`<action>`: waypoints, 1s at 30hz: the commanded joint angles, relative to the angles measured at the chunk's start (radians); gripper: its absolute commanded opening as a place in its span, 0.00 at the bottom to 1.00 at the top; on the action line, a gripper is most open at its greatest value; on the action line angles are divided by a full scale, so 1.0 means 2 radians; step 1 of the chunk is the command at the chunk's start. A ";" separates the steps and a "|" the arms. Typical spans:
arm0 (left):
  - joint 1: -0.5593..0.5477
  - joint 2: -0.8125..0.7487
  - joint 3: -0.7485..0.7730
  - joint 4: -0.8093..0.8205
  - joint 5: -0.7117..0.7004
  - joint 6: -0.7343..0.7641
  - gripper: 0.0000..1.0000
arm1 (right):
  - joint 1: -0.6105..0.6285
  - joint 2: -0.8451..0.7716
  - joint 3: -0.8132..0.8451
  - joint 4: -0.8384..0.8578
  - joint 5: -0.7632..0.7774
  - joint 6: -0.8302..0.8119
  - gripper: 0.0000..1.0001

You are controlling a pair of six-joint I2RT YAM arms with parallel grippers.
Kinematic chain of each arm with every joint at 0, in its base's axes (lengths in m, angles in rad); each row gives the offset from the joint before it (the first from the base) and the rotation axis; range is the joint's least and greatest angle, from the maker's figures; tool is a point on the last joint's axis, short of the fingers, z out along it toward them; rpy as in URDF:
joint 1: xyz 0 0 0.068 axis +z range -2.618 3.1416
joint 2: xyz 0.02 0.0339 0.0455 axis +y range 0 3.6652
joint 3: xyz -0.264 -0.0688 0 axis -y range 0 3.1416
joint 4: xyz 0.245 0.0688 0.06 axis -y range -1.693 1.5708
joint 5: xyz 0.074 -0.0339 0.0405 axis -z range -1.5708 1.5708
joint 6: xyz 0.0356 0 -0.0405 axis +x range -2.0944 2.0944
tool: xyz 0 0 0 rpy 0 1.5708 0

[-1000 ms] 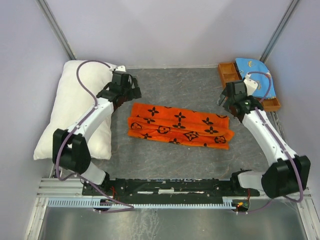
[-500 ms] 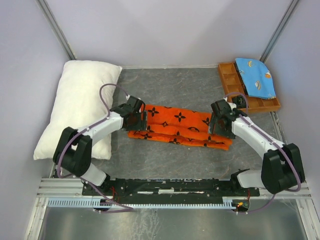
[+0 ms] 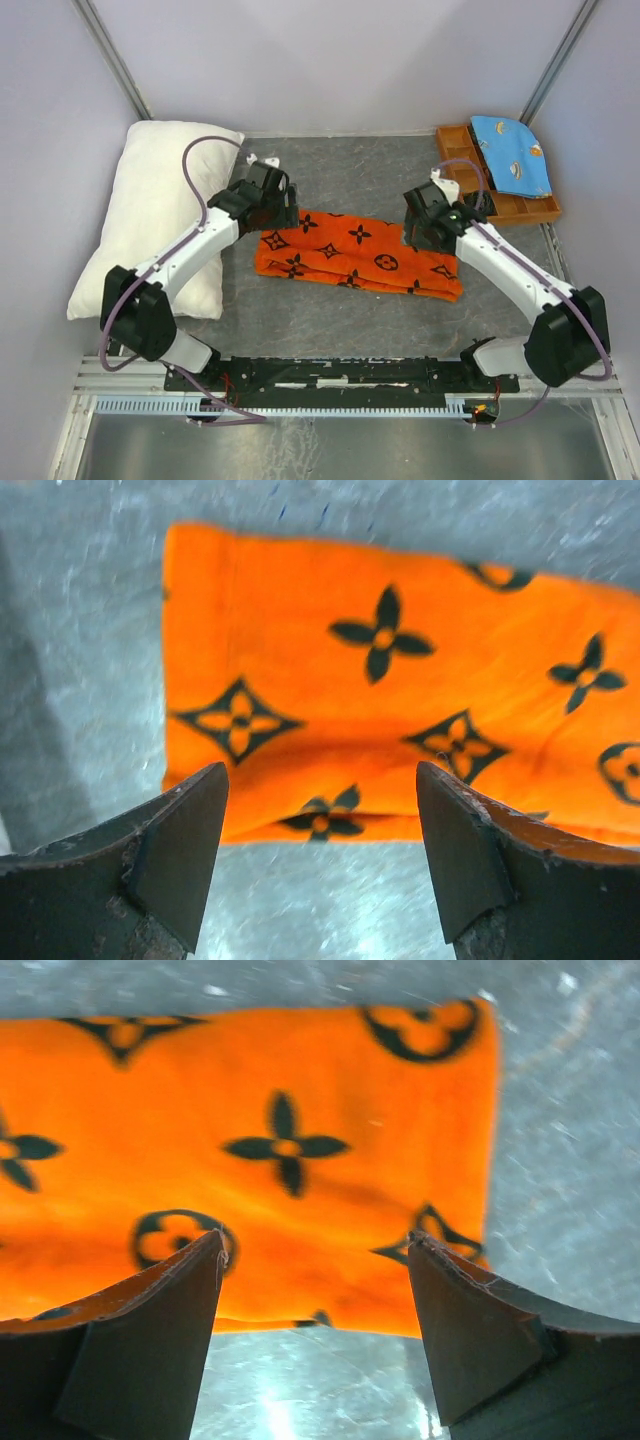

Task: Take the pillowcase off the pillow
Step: Fold the pillowcase at the center of the board.

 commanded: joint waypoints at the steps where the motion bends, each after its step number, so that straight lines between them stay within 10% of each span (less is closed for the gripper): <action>1: -0.004 0.055 0.036 0.041 0.010 0.021 0.80 | 0.048 0.050 0.044 0.047 -0.002 -0.004 0.79; 7: -0.008 0.072 -0.052 0.094 0.026 -0.006 0.32 | 0.054 0.077 -0.061 0.137 -0.106 -0.007 0.40; 15: -0.010 -0.011 -0.174 0.100 0.002 -0.044 0.30 | 0.054 0.054 -0.125 0.145 -0.127 -0.019 0.34; 22: -0.010 0.011 -0.025 0.040 -0.011 0.001 0.31 | 0.053 -0.002 -0.038 0.126 -0.130 -0.066 0.43; 30: -0.009 -0.002 -0.074 0.097 0.047 -0.021 0.18 | 0.004 -0.042 -0.098 0.123 -0.150 -0.011 0.18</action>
